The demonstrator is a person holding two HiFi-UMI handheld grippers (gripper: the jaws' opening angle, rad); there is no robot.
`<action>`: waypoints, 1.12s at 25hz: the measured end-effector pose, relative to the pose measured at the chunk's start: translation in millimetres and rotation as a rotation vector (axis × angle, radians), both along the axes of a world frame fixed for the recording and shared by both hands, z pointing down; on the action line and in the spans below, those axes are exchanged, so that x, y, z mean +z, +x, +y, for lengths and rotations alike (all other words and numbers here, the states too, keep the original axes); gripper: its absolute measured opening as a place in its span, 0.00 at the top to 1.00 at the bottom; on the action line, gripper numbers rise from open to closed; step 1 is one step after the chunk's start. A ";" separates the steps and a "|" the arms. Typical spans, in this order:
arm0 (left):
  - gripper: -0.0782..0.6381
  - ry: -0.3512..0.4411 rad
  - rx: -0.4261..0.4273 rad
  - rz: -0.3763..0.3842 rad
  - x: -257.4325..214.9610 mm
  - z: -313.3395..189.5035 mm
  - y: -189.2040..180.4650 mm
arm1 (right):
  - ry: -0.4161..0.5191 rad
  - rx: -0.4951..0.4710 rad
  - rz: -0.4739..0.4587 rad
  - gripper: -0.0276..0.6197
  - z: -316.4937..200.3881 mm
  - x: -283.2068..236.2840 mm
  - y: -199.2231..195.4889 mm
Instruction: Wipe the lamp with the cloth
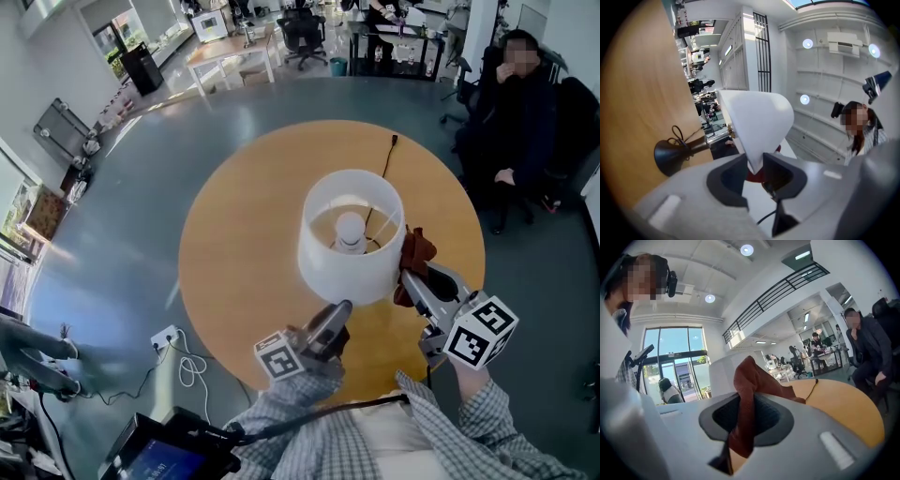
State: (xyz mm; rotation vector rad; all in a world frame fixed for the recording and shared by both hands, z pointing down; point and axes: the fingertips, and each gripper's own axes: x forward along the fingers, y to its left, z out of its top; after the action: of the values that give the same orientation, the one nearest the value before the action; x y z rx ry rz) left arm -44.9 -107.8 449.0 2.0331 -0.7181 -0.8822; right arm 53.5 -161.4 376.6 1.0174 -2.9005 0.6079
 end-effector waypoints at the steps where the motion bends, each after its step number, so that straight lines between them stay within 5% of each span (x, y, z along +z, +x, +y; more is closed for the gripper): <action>1: 0.75 0.000 0.001 0.000 0.3 0.2 0.0 | -0.021 0.002 0.008 0.86 3.0 9.2 1.3; 7: 0.75 0.001 0.004 0.001 0.9 1.2 0.8 | -0.023 0.021 0.035 0.85 13.7 15.3 2.9; 18: 0.75 0.005 0.012 -0.004 0.1 0.6 0.2 | 0.349 -0.076 0.091 0.85 35.6 -94.2 -44.2; 28: 0.76 0.008 0.009 -0.010 -0.9 -3.0 1.9 | 0.393 -0.223 0.290 0.86 66.1 -43.7 -88.5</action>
State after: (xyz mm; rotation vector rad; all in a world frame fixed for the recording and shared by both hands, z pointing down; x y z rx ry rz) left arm -43.0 -110.8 448.1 2.0475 -0.7114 -0.8709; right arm -35.0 -95.3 332.9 0.7106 -2.8625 -0.1175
